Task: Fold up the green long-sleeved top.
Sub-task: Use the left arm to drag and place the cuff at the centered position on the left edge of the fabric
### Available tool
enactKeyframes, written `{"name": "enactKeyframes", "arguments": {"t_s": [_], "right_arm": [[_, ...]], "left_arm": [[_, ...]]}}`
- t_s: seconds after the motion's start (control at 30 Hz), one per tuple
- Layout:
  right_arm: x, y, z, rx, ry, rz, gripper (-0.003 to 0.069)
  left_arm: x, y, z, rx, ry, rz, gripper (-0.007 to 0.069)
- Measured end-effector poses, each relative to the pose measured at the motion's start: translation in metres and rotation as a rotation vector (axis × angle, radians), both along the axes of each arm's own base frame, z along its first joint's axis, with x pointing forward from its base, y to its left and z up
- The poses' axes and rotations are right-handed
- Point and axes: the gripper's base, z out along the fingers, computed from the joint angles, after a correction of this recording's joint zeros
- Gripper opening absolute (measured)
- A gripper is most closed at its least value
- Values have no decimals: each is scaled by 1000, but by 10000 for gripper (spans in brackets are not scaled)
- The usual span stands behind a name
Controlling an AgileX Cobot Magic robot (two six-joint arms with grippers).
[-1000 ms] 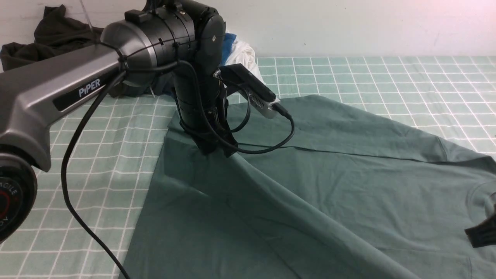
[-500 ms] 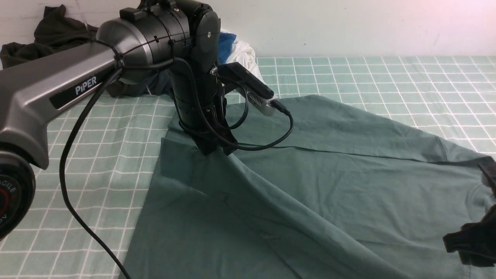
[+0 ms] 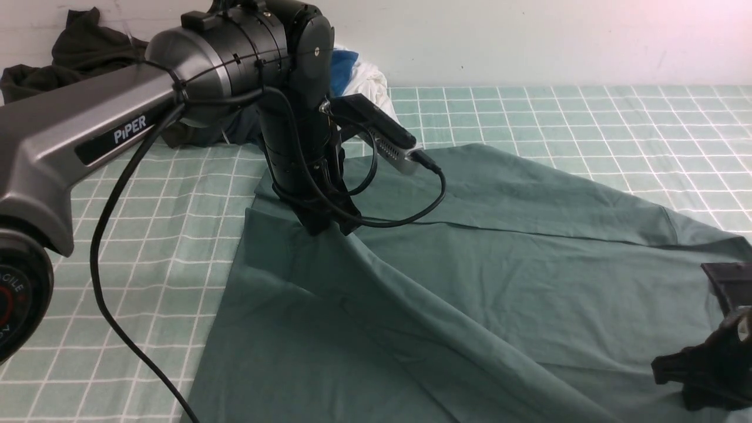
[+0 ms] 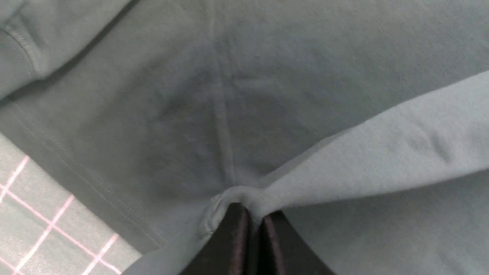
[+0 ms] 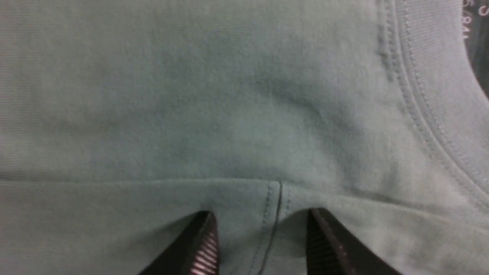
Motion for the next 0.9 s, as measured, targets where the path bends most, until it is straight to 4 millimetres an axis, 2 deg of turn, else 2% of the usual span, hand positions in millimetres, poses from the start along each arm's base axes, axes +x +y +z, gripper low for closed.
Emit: {"name": "enactKeyframes", "arguments": {"t_s": [0.07,0.17,0.27,0.4,0.57,0.63,0.77,0.9], "right_arm": [[1,1,0,4,-8,-1,157],[2,0,0,2,-14,2,55],[2,0,0,-6,-14,10,13],[1,-3,3,-36,-15,25,6],[-9,-10,19,-118,13,27,1],[-11,-14,31,-146,-20,12,2],[-10,-16,35,-154,-46,-8,2],[-9,-17,36,-153,-58,-15,15]], "left_arm": [[0,0,0,-2,1,0,18],[0,0,0,-2,1,1,18],[0,0,0,-2,1,1,18],[0,0,0,-2,1,1,18],[0,0,0,-4,2,1,18],[0,0,0,-3,3,1,18],[4,-2,-5,-8,-8,0,21],[11,-3,-18,10,-21,-3,79]]}}
